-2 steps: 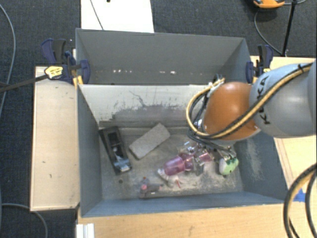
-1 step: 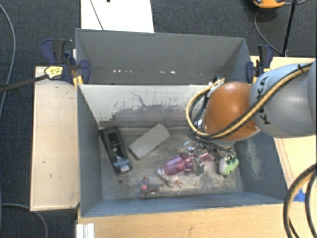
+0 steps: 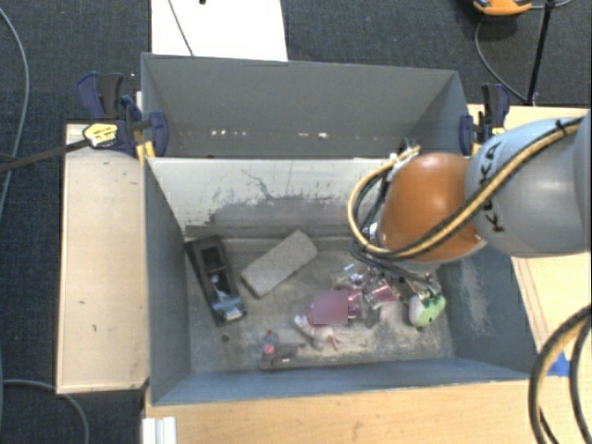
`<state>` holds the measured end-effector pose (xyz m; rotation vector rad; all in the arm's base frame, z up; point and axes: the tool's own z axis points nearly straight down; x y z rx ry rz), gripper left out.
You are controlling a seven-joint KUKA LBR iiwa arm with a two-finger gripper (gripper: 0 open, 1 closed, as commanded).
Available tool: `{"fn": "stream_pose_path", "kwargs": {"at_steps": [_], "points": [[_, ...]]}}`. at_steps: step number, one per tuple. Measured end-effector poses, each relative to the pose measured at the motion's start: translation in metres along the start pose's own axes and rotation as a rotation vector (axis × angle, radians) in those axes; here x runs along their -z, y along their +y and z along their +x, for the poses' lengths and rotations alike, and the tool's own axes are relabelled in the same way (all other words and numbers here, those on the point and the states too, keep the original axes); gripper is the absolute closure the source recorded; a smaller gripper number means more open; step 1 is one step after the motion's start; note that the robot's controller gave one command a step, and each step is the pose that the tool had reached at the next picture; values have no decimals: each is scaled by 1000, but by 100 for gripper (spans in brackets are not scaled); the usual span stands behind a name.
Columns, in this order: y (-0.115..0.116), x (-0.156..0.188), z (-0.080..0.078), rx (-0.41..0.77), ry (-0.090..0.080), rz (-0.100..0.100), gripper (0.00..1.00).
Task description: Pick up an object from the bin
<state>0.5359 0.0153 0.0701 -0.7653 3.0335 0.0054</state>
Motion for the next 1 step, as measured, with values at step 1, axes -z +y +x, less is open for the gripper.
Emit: {"fn": "stream_pose_path", "kwargs": {"at_steps": [1], "points": [[0, 0, 0, -2, 0, 0, 100]]}}
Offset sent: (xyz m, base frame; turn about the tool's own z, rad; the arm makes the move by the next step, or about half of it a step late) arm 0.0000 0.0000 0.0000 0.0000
